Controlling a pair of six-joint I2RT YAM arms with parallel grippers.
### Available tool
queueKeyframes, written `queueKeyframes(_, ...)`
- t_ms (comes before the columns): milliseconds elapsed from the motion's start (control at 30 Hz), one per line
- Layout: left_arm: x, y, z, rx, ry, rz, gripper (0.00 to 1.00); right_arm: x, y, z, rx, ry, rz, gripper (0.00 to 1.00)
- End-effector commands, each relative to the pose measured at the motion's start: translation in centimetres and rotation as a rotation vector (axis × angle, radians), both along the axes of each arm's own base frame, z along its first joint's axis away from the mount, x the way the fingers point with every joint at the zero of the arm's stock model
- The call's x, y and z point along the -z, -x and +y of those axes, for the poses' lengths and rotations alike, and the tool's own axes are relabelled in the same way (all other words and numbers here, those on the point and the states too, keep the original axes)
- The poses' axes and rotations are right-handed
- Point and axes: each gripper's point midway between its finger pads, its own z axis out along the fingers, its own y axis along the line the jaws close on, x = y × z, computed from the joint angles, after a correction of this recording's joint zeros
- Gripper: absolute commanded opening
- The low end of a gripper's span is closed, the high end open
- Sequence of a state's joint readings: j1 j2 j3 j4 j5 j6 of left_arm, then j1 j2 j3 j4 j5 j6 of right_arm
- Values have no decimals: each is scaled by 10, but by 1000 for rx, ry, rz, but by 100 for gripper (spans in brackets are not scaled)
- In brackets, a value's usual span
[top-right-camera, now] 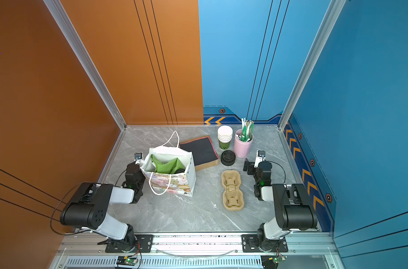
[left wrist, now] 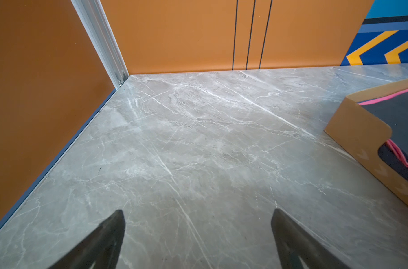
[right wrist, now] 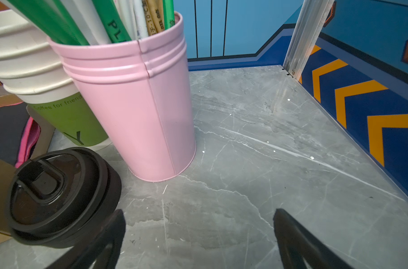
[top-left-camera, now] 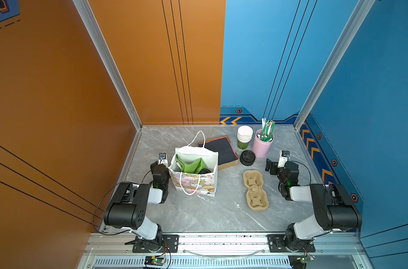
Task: Pack a coffee takeout order
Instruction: Reset both arms
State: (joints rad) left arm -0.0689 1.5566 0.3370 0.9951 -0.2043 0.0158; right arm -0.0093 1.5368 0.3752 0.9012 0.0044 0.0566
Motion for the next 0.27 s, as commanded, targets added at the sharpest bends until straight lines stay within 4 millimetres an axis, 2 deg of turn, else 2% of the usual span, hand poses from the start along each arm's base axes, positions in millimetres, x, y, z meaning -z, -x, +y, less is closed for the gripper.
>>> queueKeyframes(0, 0, -4, -1, 11, -27, 11, 98, 2, 1, -2, 20, -5, -2, 100)
queueKeyframes(233, 1, -4, 3, -14, -22, 14, 98, 2, 1, -2, 20, -5, -2, 100)
